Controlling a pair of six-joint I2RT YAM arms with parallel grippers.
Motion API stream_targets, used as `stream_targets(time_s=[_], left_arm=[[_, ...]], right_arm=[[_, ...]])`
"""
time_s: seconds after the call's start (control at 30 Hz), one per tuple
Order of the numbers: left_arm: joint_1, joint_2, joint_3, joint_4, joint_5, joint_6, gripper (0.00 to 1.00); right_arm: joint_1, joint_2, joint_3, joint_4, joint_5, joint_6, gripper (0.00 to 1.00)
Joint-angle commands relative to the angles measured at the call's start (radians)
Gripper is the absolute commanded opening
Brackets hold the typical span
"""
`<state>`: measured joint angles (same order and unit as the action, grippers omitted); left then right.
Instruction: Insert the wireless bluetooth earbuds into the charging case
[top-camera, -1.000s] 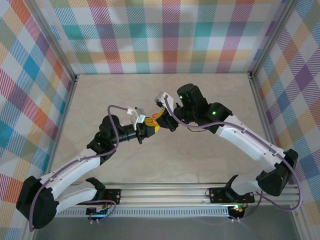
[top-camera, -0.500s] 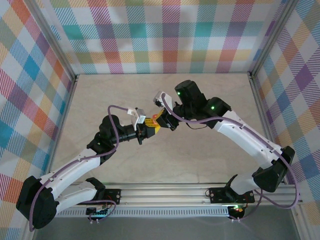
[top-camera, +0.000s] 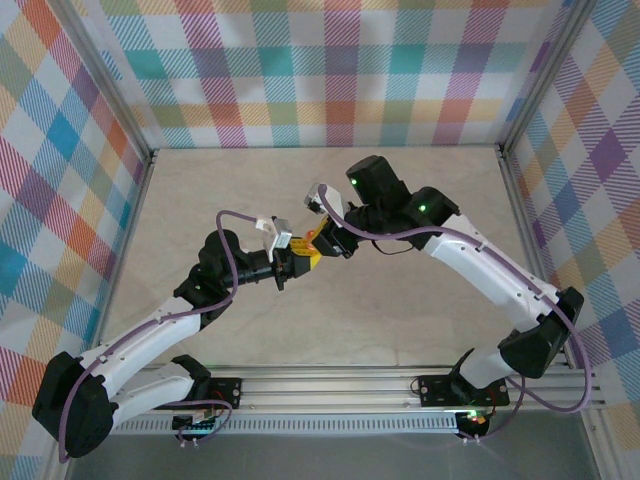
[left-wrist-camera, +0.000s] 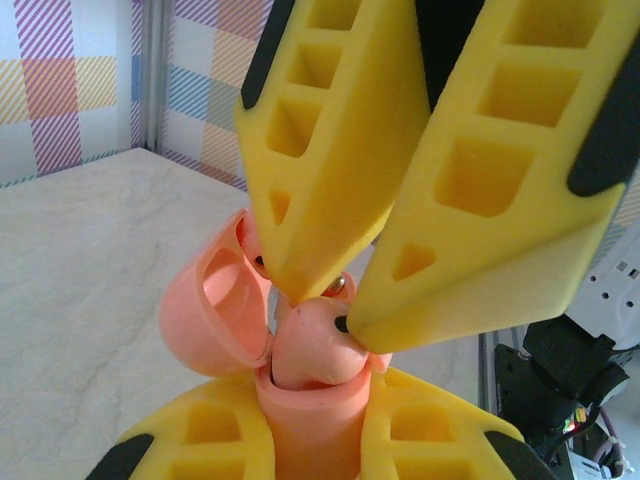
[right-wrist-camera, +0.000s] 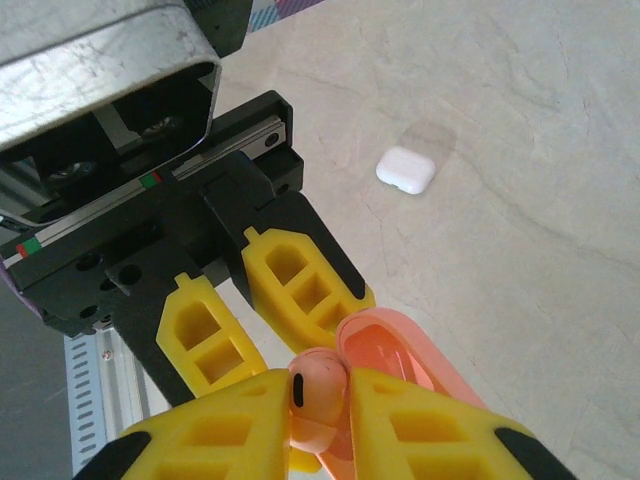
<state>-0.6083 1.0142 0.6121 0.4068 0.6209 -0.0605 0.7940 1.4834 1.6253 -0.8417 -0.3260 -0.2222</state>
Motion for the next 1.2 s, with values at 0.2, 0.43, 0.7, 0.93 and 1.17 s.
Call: stream_targets(time_s=[0.2, 0.43, 0.7, 0.93, 1.17], left_arm=[[-0.016, -0.016, 0.029, 0.095, 0.096, 0.010, 0.00], [-0.016, -0.013, 0.031, 0.093, 0.092, 0.013, 0.00], [-0.016, -0.013, 0.026, 0.094, 0.086, 0.013, 0.00], [-0.016, -0.015, 0.020, 0.084, 0.061, 0.017, 0.00], [-0.016, -0.015, 0.017, 0.082, 0.054, 0.020, 0.00]], right_arm=[[-0.023, 0.038, 0.028, -0.036, 0.053, -0.017, 0.30], [-0.022, 0.031, 0.034, -0.031, 0.043, -0.006, 0.33], [-0.023, 0.026, 0.031, -0.034, 0.018, 0.004, 0.34], [-0.023, 0.012, 0.031, -0.019, 0.032, 0.027, 0.40], [-0.023, 0.002, 0.036, -0.013, 0.047, 0.037, 0.43]])
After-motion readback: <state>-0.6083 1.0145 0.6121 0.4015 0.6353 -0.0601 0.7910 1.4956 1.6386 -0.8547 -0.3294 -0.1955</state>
